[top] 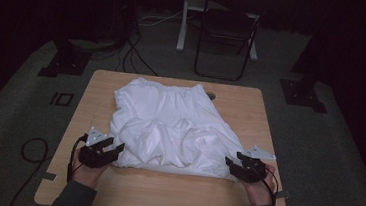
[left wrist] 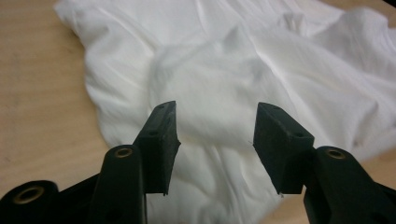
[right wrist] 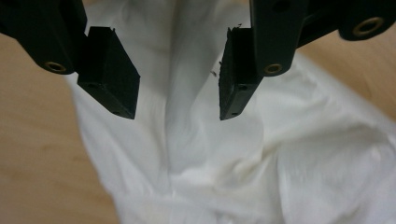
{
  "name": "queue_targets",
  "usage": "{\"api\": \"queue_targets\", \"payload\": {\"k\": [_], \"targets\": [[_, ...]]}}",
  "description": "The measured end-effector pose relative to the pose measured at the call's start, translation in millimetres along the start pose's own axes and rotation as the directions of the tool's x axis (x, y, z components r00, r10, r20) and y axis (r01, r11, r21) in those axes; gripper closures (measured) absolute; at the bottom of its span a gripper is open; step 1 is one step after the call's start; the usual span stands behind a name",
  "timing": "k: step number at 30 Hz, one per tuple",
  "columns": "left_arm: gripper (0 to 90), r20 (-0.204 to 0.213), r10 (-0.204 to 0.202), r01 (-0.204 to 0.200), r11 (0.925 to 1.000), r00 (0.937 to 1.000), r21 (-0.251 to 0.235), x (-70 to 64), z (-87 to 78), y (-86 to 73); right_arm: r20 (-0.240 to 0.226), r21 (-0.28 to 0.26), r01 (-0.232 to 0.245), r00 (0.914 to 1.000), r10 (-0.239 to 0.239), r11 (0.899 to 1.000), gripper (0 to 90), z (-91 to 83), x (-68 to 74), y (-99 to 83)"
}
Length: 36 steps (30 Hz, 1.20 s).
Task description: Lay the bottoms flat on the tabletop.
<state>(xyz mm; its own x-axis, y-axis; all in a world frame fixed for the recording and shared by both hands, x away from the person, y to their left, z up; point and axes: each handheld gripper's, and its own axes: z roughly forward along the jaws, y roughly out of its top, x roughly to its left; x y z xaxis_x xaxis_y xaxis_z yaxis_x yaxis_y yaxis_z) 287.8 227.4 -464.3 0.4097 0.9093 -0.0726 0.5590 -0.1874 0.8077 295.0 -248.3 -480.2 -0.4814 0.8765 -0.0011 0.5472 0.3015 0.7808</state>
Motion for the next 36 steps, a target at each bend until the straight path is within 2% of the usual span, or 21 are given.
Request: {"api": "queue_targets", "payload": {"k": [4,8,11,12,13,14,17,20,23,26,28,30,31,32,33,34,36], "targets": [[47.2,-0.012,0.004,-0.005,0.9999,0.9999,-0.009,3.6,10.9,13.7,-0.002,-0.025,0.005,1.0000,-0.005,1.000,45.6,5.9,-0.6,16.3],[44.6,-0.016,0.021,-0.021,0.9998,0.9997,0.002,2.3,28.3,26.0,-0.034,-0.006,-0.035,0.9988,0.035,0.999,42.4,25.2,-3.9,26.5],[42.4,-0.025,0.040,-0.040,0.9991,0.9989,0.017,-0.6,45.4,34.0,-0.034,0.020,-0.040,0.9986,0.040,0.999,38.1,41.4,-1.4,32.1],[40.9,-0.025,0.040,-0.040,0.9991,0.9989,0.017,-0.6,45.4,34.0,-0.034,0.020,-0.040,0.9986,0.040,0.999,38.1,41.4,-1.4,32.1],[40.9,-0.031,0.045,-0.044,0.9983,0.9985,0.039,-2.8,60.2,38.7,-0.033,0.028,-0.039,0.9987,0.040,0.999,36.8,46.4,-0.3,33.8],[37.4,-0.029,0.043,-0.042,0.9979,0.9986,0.048,-3.3,66.5,40.2,-0.018,0.048,-0.042,0.9989,0.042,0.998,33.5,57.2,2.0,37.6],[31.9,-0.011,0.023,-0.022,0.9976,0.9997,0.065,-6.1,85.8,43.0,0.000,0.072,-0.052,0.9986,0.053,0.996,30.6,72.5,2.7,42.2],[24.7,0.012,0.008,-0.009,0.9945,0.9999,0.105,-9.2,101.8,43.4,0.016,0.097,-0.057,0.9983,0.056,0.994,28.0,85.1,2.4,44.9],[23.0,0.000,0.002,-0.002,0.9904,1.0000,0.138,-11.9,116.0,41.2,0.028,0.138,-0.073,0.9972,0.069,0.988,26.8,100.4,0.4,45.7],[23.5,-0.012,-0.011,0.013,0.9850,0.9999,0.172,-11.9,125.8,36.9,0.019,0.175,-0.082,0.9966,0.080,0.981,28.4,112.5,-0.5,44.7],[31.9,-0.014,-0.005,0.007,0.9790,0.9999,0.204,-11.8,130.2,33.3,0.004,0.195,-0.083,0.9965,0.084,0.977,33.4,117.9,0.5,43.2],[48.1,-0.020,-0.001,0.005,0.9767,0.9998,0.214,-11.6,131.2,31.6,-0.012,0.209,-0.075,0.9968,0.079,0.975,36.7,119.8,1.6,42.3],[48.1,-0.012,-0.005,0.007,0.9768,0.9999,0.214,-11.0,131.2,29.5,-0.028,0.223,-0.062,0.9971,0.070,0.973,41.1,121.5,3.5,41.3],[72.3,-0.010,0.001,0.001,0.9765,1.0000,0.216,-11.0,129.0,28.9,-0.068,0.242,0.002,0.9976,0.015,0.970,60.3,121.9,9.9,38.4],[79.3,-0.014,0.001,0.002,0.9763,0.9999,0.216,-11.5,127.0,29.5,-0.081,0.245,0.018,0.9967,0.002,0.969,66.7,120.9,11.4,37.7],[83.0,-0.014,0.001,0.002,0.9763,0.9999,0.216,-11.5,127.0,29.5,-0.072,0.246,0.037,0.9972,-0.020,0.969,74.0,118.4,13.4,37.3],[84.1,-0.007,-0.001,0.002,0.9821,1.0000,0.188,-13.0,113.4,31.6,-0.055,0.243,0.050,0.9978,-0.038,0.969,84.2,111.1,14.9,36.9]]}}
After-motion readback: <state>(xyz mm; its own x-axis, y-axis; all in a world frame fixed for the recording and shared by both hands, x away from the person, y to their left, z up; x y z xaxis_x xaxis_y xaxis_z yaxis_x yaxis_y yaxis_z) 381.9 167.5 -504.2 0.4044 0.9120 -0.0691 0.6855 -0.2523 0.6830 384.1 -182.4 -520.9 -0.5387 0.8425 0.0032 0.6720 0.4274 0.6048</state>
